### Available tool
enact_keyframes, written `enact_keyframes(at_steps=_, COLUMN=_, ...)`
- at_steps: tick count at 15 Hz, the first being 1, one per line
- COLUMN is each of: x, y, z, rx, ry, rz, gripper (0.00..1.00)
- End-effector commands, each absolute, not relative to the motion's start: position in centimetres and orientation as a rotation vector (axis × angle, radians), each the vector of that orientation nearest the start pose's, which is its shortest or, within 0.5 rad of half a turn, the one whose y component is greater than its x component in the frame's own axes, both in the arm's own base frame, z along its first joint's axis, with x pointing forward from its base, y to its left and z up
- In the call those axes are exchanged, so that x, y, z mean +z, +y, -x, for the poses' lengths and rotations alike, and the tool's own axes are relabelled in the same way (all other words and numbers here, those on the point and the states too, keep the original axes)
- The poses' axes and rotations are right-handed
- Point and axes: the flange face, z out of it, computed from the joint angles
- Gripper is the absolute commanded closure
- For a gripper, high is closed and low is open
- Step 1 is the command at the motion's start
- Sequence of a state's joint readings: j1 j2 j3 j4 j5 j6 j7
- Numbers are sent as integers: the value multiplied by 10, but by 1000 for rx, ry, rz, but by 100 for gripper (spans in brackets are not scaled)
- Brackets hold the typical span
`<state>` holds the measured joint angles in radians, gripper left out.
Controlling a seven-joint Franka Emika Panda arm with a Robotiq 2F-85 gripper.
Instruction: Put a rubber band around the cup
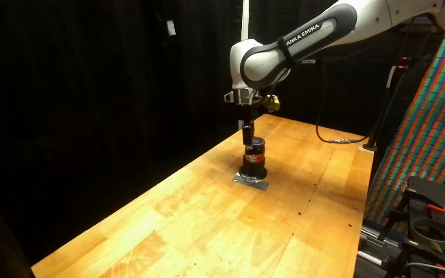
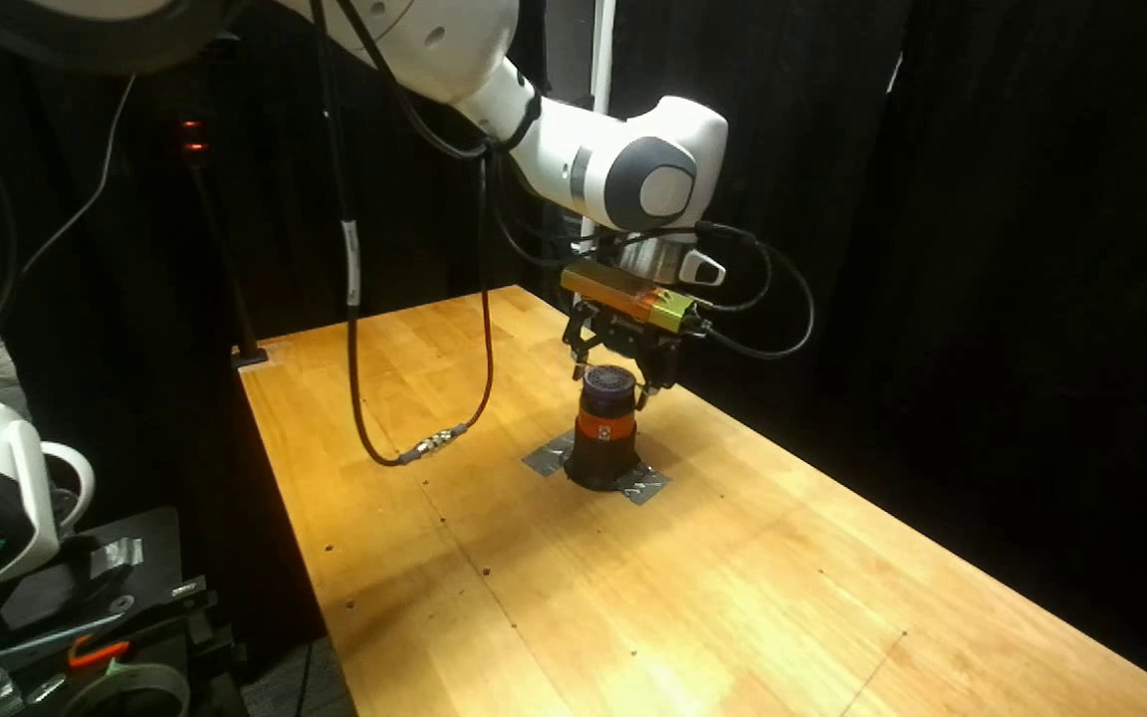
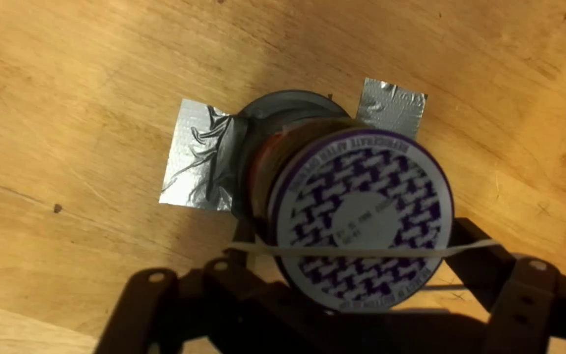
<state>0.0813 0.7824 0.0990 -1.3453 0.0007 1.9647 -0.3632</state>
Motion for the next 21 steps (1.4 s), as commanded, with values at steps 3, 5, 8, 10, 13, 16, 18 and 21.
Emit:
enact_keyframes(at_steps=3, x=242, y=117, z=-705, rx=415, ry=-810, rz=2941, gripper=0)
enact_keyframes(at_steps=5, x=245, y=112, z=-698, rx=456, ry=-810, rz=2952, gripper=0)
enact_keyframes(at_steps=8, x=247, y=105, z=-688, rx=479, ry=-812, rz=2951, gripper=0)
enact_keyframes(at_steps=10, x=248, y=100, z=-679, rx=482, ry=-809, rz=2954, gripper=0)
enact_keyframes(at_steps=13, x=250, y=93, z=-661, rx=503, ry=-803, rz=2958, gripper=0)
enact_keyframes(at_steps=16, x=250, y=87, z=-639, rx=530, ry=-802, rz=2956, gripper=0)
enact_keyframes(at_steps=18, x=251, y=84, z=-629, rx=485, ry=-794, rz=2973, gripper=0)
enact_keyframes(at_steps=21, x=252, y=82, z=-613, rx=371, ry=-791, rz=3005, gripper=0)
